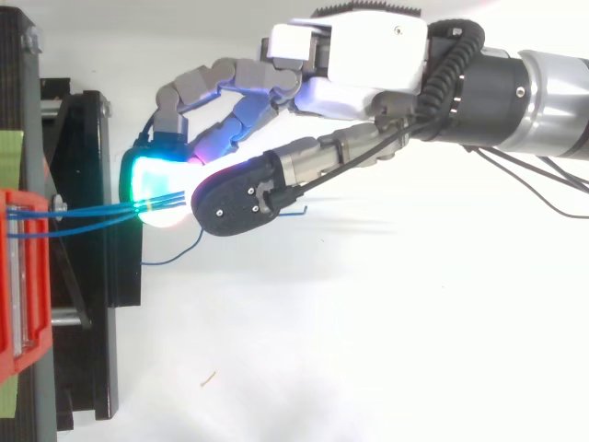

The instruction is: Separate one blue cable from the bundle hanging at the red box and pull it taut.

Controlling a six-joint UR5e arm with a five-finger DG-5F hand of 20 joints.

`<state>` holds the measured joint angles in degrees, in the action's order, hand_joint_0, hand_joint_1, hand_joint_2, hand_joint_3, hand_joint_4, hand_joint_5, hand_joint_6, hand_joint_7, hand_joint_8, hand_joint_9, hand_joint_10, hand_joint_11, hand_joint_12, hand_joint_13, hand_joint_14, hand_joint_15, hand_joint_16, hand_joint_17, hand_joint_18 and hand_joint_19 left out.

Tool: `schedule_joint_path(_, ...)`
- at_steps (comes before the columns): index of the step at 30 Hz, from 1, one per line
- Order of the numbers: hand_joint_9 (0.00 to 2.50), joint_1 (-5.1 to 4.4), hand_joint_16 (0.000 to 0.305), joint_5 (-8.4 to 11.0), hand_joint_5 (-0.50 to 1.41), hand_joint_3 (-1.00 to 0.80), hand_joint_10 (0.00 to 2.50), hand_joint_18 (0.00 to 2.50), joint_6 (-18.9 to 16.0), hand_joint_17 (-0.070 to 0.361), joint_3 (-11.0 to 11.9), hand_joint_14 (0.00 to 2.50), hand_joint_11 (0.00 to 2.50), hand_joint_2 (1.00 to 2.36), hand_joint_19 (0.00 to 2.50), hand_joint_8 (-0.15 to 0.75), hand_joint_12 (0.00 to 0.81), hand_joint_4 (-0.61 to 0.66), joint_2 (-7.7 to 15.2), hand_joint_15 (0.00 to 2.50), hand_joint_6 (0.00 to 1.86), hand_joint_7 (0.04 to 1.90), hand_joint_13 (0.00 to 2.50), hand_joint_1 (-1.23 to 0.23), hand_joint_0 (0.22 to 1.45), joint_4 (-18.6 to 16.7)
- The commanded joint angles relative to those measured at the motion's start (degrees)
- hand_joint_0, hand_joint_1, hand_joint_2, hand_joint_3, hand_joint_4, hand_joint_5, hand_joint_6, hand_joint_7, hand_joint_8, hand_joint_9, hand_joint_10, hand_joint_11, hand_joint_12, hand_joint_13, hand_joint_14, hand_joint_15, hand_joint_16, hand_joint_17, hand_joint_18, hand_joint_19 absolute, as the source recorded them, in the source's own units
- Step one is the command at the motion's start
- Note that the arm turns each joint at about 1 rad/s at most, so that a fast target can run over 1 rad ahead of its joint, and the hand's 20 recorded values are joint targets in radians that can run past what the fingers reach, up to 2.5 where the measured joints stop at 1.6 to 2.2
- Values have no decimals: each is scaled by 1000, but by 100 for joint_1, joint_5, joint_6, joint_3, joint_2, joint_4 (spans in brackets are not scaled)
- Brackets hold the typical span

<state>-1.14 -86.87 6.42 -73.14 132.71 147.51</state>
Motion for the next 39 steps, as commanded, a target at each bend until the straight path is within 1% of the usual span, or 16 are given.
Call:
schedule_joint_path(1,828,0,37,20,-143,-91,11,700,8,84,2,6,363,1007,167,362,341,258,0,199,714,999,749,-676,681,-38)
schedule_joint_path(2,826,0,38,20,-155,-74,9,707,8,85,2,6,396,1006,163,365,345,260,0,195,741,953,751,-699,686,-38)
schedule_joint_path(4,825,0,37,20,-169,-91,10,706,35,84,2,8,432,1008,161,362,346,263,0,199,773,938,755,-717,690,-38)
schedule_joint_path(8,815,0,35,20,-193,-176,13,703,87,79,2,8,475,1009,176,356,339,262,0,226,829,877,759,-733,703,-38)
schedule_joint_path(13,804,0,33,20,-199,-246,14,691,123,75,2,8,506,1012,190,346,333,268,0,233,836,864,752,-761,706,-55)
schedule_joint_path(16,801,-18,33,29,-202,-315,16,694,140,75,2,8,511,1011,188,345,332,266,0,235,842,871,754,-796,699,-55)
schedule_joint_path(18,801,-9,33,20,-203,-366,12,696,140,74,2,8,513,1007,194,347,331,272,0,242,853,865,756,-813,688,-55)
schedule_joint_path(22,807,-9,33,12,-203,-379,12,696,140,74,2,8,521,1008,201,346,329,265,0,244,854,871,762,-791,674,-55)
schedule_joint_path(25,820,-18,33,20,-201,-413,12,697,140,73,2,10,522,1006,207,348,329,260,0,251,852,871,770,-746,651,-55)
schedule_joint_path(27,843,-44,33,29,-191,-447,12,708,105,73,2,9,526,1003,223,350,331,244,0,253,846,890,786,-715,641,-55)
schedule_joint_path(29,865,-44,32,20,-184,-460,13,706,87,73,2,9,536,1002,227,353,331,246,0,261,846,907,789,-707,638,-55)
schedule_joint_path(31,879,-44,32,20,-173,-443,13,716,79,72,2,9,532,1003,237,355,330,233,0,264,844,934,802,-710,634,-55)
schedule_joint_path(33,897,-53,32,29,-171,-366,13,722,61,73,2,9,548,1008,236,359,330,205,0,266,852,960,806,-725,639,-55)
schedule_joint_path(35,914,-53,34,29,-167,-226,15,745,61,77,2,9,550,1013,226,370,341,150,0,265,876,1006,826,-738,624,-73)
schedule_joint_path(39,933,-70,37,38,-169,-116,15,779,61,84,2,8,566,1013,214,386,355,85,0,274,889,1043,849,-756,626,-73)
